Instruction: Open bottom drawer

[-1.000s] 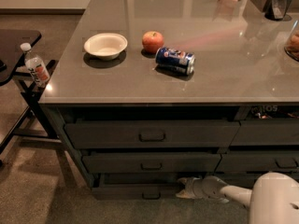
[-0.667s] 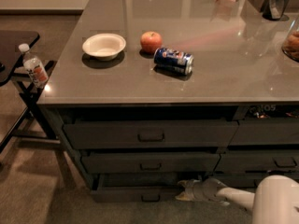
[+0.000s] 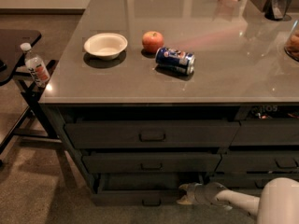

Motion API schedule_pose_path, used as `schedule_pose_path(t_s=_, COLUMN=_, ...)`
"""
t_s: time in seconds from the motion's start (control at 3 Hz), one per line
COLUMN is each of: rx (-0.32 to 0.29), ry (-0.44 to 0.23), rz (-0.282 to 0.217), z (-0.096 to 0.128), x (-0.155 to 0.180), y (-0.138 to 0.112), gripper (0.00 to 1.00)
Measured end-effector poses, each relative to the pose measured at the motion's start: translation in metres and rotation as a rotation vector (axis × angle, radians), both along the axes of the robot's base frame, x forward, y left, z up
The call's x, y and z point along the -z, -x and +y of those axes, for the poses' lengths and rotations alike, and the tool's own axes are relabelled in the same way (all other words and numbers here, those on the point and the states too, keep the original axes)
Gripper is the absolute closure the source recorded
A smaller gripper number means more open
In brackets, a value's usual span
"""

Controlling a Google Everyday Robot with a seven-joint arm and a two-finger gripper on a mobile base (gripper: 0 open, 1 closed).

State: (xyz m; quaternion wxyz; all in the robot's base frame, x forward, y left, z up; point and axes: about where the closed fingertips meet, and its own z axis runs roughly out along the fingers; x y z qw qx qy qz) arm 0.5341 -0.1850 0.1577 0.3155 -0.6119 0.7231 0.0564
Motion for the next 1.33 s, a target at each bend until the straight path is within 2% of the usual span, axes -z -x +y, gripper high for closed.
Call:
schedule_pose_path(t_s=0.33, rx=0.000, ry=0.000, rz=0.000, z=0.0006, x=-0.0023, y=0.0015, gripper=0.82)
schedule_pose_path(t_s=1.0, rx=-0.005, ry=-0.002, rz=0.008, z=0.0051, x=-0.0023, y=-0.0031, gripper=0.35)
schedule_pose_path(t_s=1.33, rx=-0.035, ry=-0.014, rz=0.026, z=0.0075, x=0.0008, y=-0.0032, gripper=0.11)
